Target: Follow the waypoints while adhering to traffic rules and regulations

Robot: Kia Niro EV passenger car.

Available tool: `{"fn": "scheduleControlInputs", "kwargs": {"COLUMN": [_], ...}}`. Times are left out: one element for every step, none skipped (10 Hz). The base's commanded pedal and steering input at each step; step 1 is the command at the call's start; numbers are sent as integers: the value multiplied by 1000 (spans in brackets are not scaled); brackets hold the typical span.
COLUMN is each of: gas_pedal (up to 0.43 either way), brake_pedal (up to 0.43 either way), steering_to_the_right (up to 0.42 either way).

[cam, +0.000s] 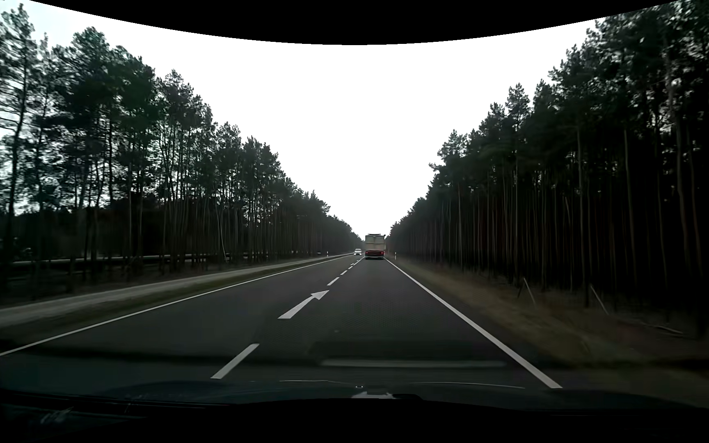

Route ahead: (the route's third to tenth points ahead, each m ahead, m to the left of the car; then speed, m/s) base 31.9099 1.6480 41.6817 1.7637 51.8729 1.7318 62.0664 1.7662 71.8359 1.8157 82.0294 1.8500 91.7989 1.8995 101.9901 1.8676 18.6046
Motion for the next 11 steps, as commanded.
{"fn": "scheduleControlInputs", "kwargs": {"gas_pedal": [189, 189, 189, 189, 189, 189, 177, 177, 177, 177, 177], "brake_pedal": [0, 0, 0, 0, 0, 0, 0, 0, 0, 0, 0], "steering_to_the_right": [3, 3, 3, 3, 3, 3, 2, 3, 3, 2, 2]}}
